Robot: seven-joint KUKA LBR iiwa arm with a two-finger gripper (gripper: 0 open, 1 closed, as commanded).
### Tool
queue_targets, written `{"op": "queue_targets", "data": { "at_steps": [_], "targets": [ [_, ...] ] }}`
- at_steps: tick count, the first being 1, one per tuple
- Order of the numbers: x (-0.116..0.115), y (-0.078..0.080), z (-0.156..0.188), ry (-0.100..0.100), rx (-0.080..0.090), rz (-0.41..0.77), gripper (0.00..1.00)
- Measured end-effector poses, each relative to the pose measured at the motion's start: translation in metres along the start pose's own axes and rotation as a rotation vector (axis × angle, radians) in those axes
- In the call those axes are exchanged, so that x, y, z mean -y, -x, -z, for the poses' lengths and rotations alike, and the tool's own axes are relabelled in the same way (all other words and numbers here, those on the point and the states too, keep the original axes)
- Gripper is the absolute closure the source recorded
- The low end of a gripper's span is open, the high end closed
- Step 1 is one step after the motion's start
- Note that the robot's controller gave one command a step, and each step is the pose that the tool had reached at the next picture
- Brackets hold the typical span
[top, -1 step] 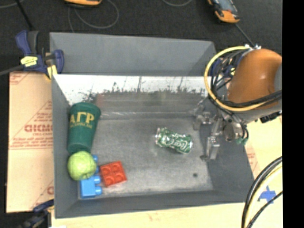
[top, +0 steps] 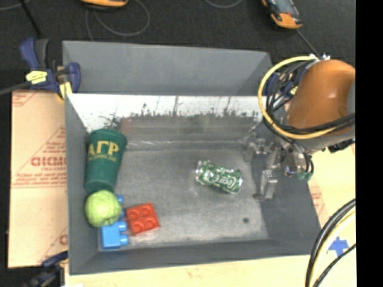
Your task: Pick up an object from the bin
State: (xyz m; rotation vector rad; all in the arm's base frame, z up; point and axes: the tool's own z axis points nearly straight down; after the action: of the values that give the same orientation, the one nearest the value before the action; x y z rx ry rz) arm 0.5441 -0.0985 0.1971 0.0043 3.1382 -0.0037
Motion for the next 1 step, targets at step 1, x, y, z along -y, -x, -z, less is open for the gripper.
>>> {"op": "queue_targets", "data": {
  "at_steps": [1],
  "targets": [
    [-0.0219,0.0149,-0.0485,0.001,0.009,-0.046,0.0]
  ]
}}
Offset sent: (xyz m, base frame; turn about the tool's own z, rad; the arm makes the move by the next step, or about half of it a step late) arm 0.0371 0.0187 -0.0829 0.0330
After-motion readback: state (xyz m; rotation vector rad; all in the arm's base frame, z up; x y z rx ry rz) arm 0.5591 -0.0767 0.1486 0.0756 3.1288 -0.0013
